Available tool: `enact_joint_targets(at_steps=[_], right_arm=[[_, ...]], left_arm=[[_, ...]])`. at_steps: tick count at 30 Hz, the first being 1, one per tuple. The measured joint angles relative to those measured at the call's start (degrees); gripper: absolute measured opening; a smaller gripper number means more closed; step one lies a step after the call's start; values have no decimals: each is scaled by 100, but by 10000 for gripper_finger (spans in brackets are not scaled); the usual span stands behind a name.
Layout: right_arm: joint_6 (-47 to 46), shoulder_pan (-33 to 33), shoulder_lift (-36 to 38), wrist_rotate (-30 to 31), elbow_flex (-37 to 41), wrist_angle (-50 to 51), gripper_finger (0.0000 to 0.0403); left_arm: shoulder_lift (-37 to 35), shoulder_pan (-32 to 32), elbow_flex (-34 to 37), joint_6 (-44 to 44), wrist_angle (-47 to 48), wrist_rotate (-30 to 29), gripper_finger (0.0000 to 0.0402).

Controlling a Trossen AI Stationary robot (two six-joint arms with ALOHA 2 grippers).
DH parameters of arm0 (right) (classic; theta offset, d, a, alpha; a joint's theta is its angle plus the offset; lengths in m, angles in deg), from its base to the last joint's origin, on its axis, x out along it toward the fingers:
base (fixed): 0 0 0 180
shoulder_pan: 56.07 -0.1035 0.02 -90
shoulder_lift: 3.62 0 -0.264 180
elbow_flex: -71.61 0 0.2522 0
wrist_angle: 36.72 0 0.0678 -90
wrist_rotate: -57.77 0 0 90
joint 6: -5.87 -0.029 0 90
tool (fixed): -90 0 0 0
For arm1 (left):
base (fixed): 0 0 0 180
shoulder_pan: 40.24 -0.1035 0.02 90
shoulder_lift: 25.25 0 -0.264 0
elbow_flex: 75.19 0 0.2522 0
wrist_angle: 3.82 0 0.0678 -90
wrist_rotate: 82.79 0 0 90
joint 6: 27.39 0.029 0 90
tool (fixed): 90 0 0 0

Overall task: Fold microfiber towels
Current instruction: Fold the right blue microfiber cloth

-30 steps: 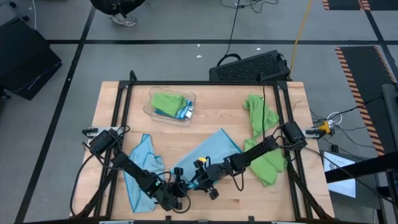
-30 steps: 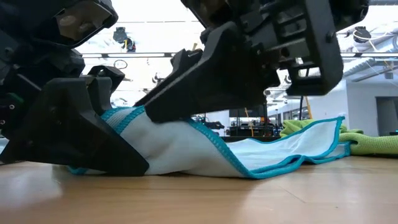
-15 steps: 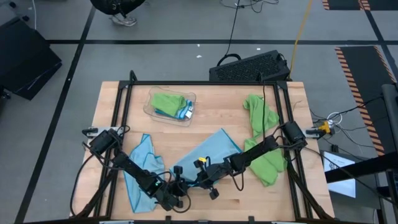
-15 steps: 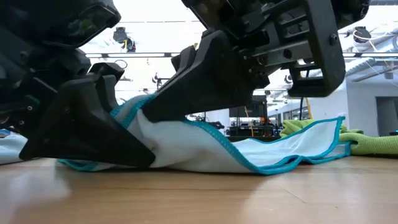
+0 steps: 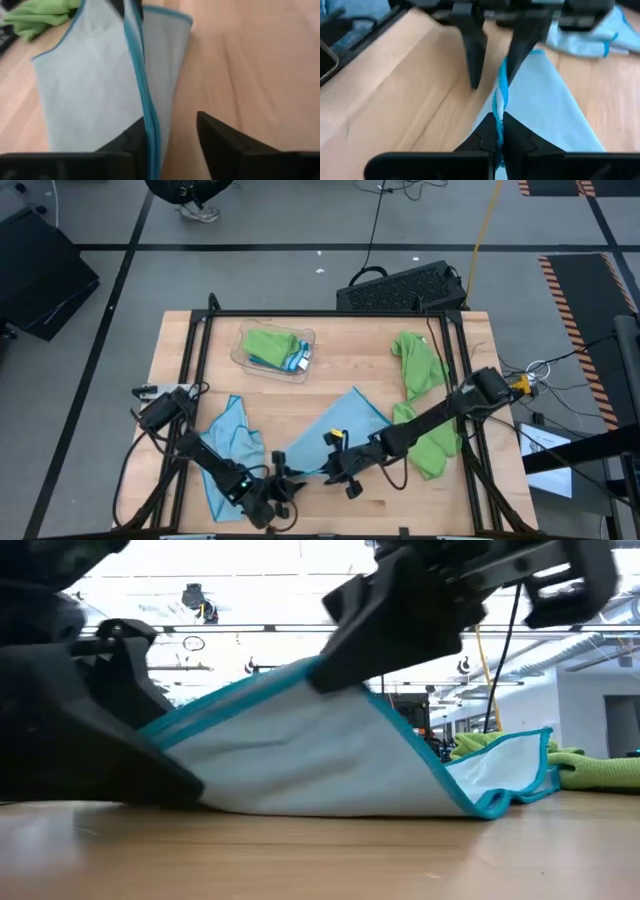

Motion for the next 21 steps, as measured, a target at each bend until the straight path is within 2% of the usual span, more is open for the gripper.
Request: enact_joint_targets(at_steps=[5,10,15,21], right_arm=[[-167,-179,265,87,0,595,5],[-282,-338,456,87,0,921,5],[-353,-445,564,87,0,1083,6],[-488,-493,573,87,2,1286,6]], left_arm=[[-17,185,-4,-530,564,-155,206],[-33,341,-15,-988,966,-218,222],[-37,358,-15,-1337,1287,-287,206],[-46,354,-22,-1583,1579,-289,159]])
